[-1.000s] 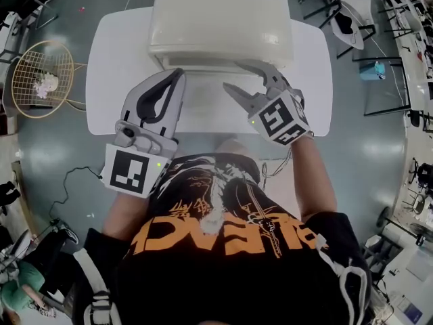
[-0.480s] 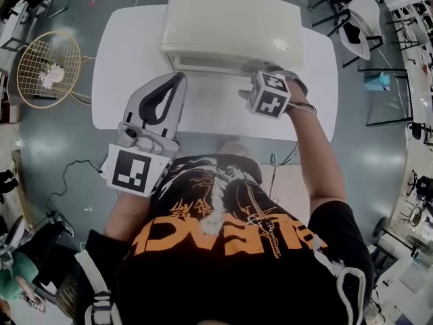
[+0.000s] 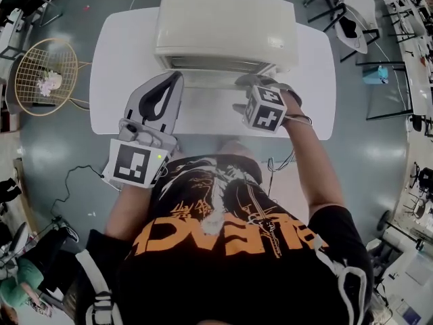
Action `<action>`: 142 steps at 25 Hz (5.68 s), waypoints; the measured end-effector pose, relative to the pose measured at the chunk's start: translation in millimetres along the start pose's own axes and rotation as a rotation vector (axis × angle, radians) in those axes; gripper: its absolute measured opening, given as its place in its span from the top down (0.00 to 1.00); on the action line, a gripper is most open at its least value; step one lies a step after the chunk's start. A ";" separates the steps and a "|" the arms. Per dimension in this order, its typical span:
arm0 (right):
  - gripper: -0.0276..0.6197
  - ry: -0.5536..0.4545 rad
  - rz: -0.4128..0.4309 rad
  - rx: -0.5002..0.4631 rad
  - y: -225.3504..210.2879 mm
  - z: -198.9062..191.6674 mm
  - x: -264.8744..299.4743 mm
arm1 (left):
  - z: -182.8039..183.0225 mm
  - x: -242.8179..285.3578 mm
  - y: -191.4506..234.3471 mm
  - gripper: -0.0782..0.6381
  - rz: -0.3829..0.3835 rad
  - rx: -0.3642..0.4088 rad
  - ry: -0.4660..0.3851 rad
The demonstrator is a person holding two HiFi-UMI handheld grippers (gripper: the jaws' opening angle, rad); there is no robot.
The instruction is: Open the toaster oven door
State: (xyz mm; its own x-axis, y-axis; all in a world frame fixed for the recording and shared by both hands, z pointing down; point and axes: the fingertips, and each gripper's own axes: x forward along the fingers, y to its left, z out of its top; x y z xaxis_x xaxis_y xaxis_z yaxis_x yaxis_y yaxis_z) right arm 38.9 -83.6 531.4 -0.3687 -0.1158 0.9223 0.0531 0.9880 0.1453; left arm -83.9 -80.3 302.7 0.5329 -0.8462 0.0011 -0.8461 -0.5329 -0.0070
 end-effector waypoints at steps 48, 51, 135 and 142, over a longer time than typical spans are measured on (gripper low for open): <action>0.63 -0.180 -0.010 0.200 39.1 -0.7 13.6 | -219.6 17.2 -17.0 0.76 -0.716 0.893 1.023; 0.63 -0.180 -0.009 0.203 42.5 -0.8 13.7 | -223.1 12.5 -22.2 0.81 -0.780 0.916 1.082; 0.94 0.178 0.238 0.240 110.3 -54.8 148.2 | -279.0 -48.5 -55.8 0.84 -0.940 0.680 1.262; 0.94 -0.035 0.082 0.381 74.0 -31.1 117.5 | -262.3 -19.2 -59.8 0.84 -0.830 0.661 1.070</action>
State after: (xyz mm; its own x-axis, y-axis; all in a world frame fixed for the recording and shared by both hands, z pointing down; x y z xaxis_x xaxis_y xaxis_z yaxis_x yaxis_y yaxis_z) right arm 28.3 -27.3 661.7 -0.4097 -0.0374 0.9114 -0.2619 0.9619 -0.0783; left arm -45.2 -33.0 565.4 0.3424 -0.0718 0.9368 -0.0052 -0.9972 -0.0745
